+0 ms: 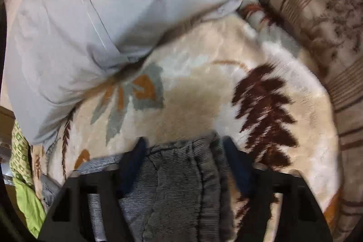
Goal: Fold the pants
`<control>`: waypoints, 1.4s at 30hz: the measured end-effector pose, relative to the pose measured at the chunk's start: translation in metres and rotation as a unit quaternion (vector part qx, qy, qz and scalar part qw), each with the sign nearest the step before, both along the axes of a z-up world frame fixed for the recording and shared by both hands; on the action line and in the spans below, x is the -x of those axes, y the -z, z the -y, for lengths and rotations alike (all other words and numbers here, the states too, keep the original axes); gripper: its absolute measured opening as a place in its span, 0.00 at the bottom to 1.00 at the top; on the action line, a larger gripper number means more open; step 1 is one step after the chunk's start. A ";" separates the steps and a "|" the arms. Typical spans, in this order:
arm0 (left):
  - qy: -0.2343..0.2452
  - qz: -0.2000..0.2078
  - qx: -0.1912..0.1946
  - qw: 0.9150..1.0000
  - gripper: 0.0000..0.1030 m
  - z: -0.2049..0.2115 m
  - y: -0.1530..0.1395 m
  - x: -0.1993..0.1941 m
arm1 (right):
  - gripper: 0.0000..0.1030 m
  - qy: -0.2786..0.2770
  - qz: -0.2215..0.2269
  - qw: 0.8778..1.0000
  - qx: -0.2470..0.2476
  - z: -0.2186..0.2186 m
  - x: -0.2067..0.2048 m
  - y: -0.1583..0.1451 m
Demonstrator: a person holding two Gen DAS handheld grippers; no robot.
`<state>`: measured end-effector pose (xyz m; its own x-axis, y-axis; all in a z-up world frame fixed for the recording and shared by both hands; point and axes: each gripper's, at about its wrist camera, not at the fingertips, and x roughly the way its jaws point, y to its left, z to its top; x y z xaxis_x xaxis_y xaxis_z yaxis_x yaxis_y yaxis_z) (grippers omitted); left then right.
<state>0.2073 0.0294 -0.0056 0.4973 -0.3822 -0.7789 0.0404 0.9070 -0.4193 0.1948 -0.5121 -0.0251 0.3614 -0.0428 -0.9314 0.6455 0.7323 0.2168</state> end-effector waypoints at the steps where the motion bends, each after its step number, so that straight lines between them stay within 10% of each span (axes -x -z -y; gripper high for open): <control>1: 0.003 0.002 0.000 1.000 0.69 0.001 -0.001 0.001 | 0.16 -0.012 -0.017 0.999 0.038 -0.010 0.002 -0.007; 9: 0.014 0.035 0.018 0.999 0.70 0.012 -0.032 0.033 | 0.10 -0.035 0.152 0.986 0.062 -0.087 0.115 -0.121; 15: 0.026 -0.001 0.044 0.999 0.70 0.029 -0.068 0.033 | 0.10 0.019 0.254 0.967 0.019 -0.141 0.205 -0.103; 31: 0.036 -0.155 0.004 0.987 0.68 0.197 -0.051 -0.075 | 0.10 0.049 0.224 0.973 -0.008 -0.144 0.289 -0.081; 36: -0.014 -0.136 -0.047 0.989 0.68 0.212 -0.047 -0.092 | 0.10 0.028 0.180 0.983 0.013 -0.151 0.281 -0.072; 37: -0.028 -0.133 -0.076 0.988 0.66 0.215 -0.044 -0.095 | 0.10 0.027 0.184 0.983 0.007 -0.150 0.282 -0.072; 40: -0.022 -0.177 -0.108 0.978 0.03 0.218 -0.018 -0.114 | 0.10 0.034 0.195 0.980 -0.006 -0.145 0.285 -0.071; 42: -0.050 -0.168 -0.071 0.982 0.01 0.200 -0.026 -0.103 | 0.10 0.040 0.202 0.978 -0.018 -0.141 0.287 -0.070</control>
